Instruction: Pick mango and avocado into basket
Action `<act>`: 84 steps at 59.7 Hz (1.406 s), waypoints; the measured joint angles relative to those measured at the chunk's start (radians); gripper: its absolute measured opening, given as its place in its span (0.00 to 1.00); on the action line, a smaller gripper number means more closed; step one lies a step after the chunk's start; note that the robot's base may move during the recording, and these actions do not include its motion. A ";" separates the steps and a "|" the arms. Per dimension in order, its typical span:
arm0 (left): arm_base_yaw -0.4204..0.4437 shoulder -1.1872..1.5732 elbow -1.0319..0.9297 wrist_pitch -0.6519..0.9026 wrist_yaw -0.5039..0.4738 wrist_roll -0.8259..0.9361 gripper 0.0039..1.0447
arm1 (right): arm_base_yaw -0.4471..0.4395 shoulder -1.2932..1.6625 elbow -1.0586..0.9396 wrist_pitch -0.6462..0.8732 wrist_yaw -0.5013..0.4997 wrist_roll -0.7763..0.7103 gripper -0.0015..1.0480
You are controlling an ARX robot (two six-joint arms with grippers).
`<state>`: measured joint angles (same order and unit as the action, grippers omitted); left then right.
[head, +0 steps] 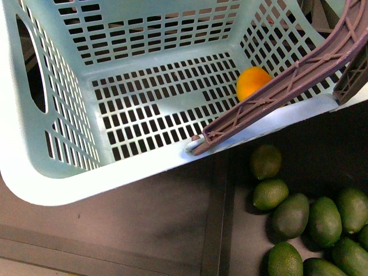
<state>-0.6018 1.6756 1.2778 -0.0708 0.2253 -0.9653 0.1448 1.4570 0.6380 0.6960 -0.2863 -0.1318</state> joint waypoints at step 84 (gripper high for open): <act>0.000 0.000 0.000 0.000 0.000 0.000 0.15 | -0.142 -0.855 -0.559 -0.183 0.289 0.135 0.02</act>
<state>-0.6018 1.6756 1.2774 -0.0708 0.2249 -0.9649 0.0032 0.6018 0.0792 0.5125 0.0025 0.0032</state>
